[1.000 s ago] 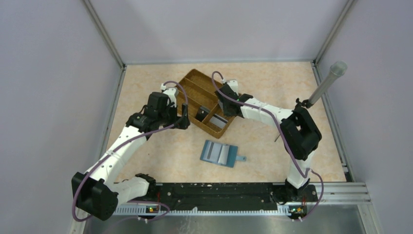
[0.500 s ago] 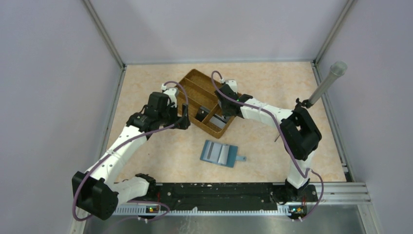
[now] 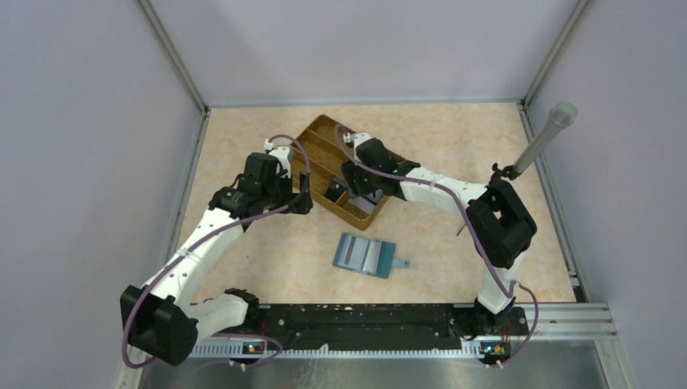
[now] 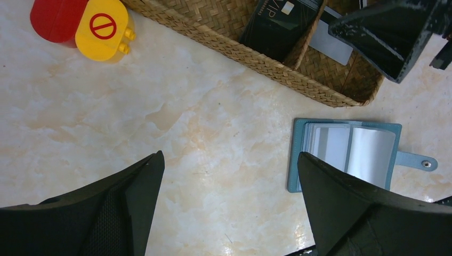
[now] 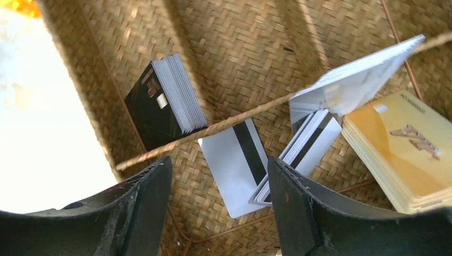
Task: Put the credit cards into the card holder
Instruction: Pick up the credit card from the storage box, then insert the credit card into the card holder.
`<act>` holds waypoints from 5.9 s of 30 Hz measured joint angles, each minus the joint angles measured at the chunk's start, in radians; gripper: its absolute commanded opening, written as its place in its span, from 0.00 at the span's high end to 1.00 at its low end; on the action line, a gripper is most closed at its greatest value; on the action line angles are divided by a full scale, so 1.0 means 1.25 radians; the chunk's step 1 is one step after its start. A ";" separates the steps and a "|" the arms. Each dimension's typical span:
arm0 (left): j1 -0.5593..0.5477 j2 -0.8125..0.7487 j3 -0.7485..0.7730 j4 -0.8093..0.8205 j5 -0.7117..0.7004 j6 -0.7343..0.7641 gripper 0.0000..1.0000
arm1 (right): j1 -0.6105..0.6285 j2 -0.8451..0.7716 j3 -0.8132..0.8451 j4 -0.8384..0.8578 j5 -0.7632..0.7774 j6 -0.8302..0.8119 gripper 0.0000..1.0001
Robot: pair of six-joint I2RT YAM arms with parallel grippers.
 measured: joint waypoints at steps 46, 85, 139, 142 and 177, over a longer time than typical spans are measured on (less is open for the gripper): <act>0.021 -0.007 0.000 0.000 0.008 -0.001 0.01 | -0.025 0.256 0.336 -0.151 -0.139 -0.319 0.31; 0.023 0.003 0.000 0.000 0.041 -0.001 0.01 | -0.027 0.212 0.378 -0.182 -0.158 -0.335 0.95; -0.207 0.174 -0.264 0.371 0.144 -0.286 0.32 | -0.156 -0.313 -0.541 0.136 -0.587 0.292 1.00; -0.211 0.186 -0.264 0.377 0.144 -0.286 0.35 | -0.161 -0.294 -0.546 0.142 -0.587 0.297 1.00; -0.260 0.244 -0.253 0.405 0.097 -0.273 0.51 | -0.180 -0.258 -0.546 0.111 -0.565 0.284 1.00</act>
